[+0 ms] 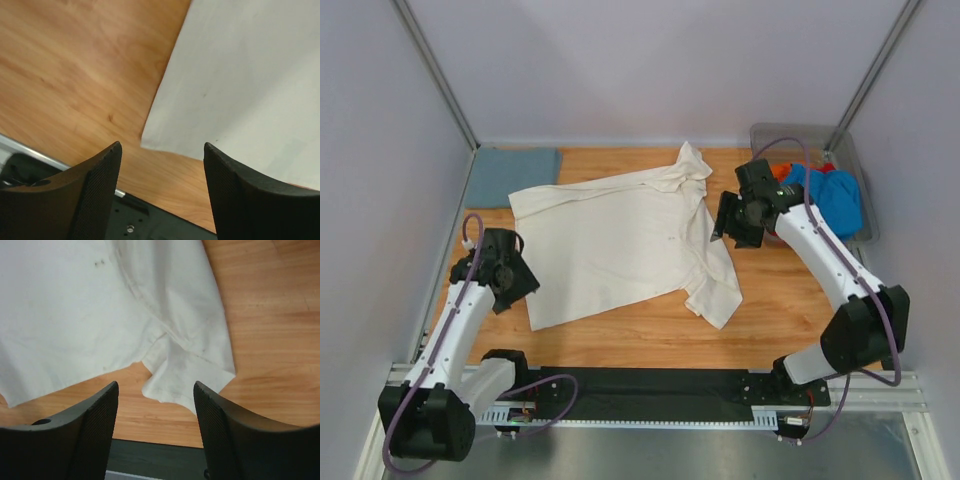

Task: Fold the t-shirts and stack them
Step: Flatten the tshirt out

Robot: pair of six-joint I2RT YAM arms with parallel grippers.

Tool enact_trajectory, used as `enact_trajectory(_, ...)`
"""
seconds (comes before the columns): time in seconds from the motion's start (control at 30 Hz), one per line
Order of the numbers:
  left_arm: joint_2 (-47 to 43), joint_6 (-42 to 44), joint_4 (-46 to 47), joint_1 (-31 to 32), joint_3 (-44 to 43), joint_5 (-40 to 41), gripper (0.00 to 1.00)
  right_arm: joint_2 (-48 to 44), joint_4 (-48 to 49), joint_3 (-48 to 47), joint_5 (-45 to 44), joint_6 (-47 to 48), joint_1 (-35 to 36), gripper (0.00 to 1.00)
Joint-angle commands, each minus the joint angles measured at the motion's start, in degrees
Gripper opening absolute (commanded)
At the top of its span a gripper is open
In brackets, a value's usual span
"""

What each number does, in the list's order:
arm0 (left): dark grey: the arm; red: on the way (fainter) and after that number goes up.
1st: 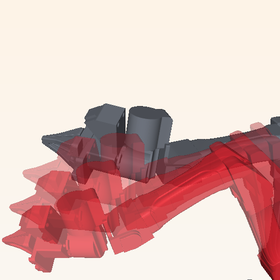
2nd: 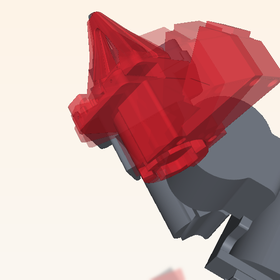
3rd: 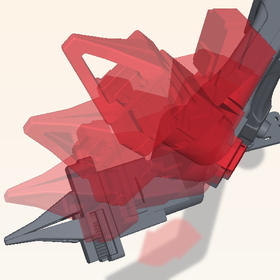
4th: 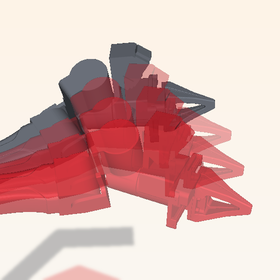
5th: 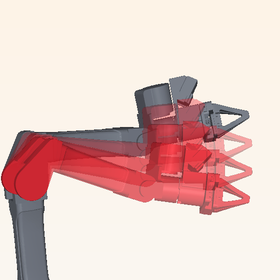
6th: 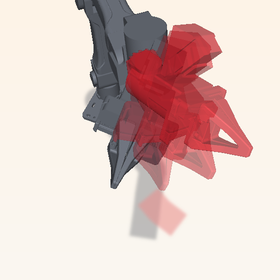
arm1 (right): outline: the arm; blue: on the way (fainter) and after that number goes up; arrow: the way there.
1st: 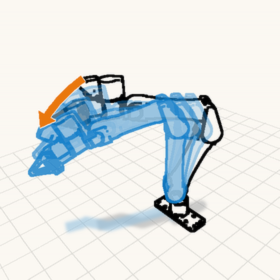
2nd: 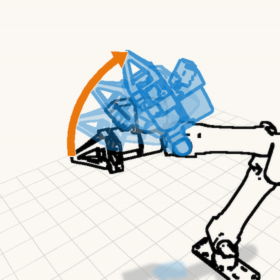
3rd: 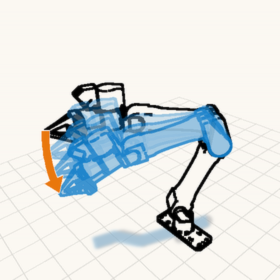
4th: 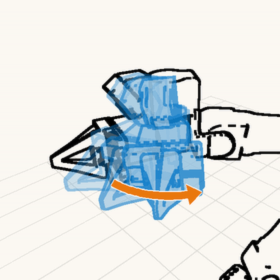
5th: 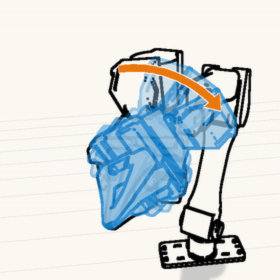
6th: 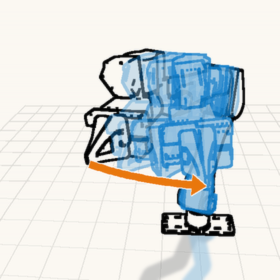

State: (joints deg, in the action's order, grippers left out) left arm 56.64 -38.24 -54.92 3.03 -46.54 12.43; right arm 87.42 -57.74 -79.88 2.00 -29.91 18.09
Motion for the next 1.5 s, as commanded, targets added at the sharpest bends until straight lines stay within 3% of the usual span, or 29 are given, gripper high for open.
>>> enact_trajectory(0.0,-3.5,-16.5,-2.0,0.0,6.2,-4.4,0.74,-6.6,0.5,6.3,0.5,-2.6,1.2,0.63)
enact_trajectory(0.23,0.4,-28.5,-5.5,-0.1,10.4,-7.3,0.78,-16.6,-0.2,15.0,-0.2,-5.0,4.1,0.63)
enact_trajectory(0.57,-0.2,-43.3,0.9,-6.4,19.8,-13.4,0.64,-21.3,-2.3,16.9,-1.9,-4.5,4.8,0.62)
enact_trajectory(1.03,0.7,-41.4,-0.3,-10.8,17.5,-7.7,0.58,-20.8,-0.8,19.0,-1.7,-4.1,4.8,0.62)
enact_trajectory(1.3,5.4,-41.1,4.6,-11.4,19.7,-10.2,0.56,-20.4,0.4,24.2,0.5,-7.3,4.8,0.63)
enact_trajectory(1.4,6.0,-41.0,5.6,-11.5,19.8,-10.4,0.50,-19.8,1.1,28.0,1.8,-10.6,4.6,0.65)
enact_trajectory(1.47,5.7,-40.9,6.2,-11.5,19.8,-9.9,0.32,-19.1,1.5,30.0,1.8,-12.9,4.6,0.65)
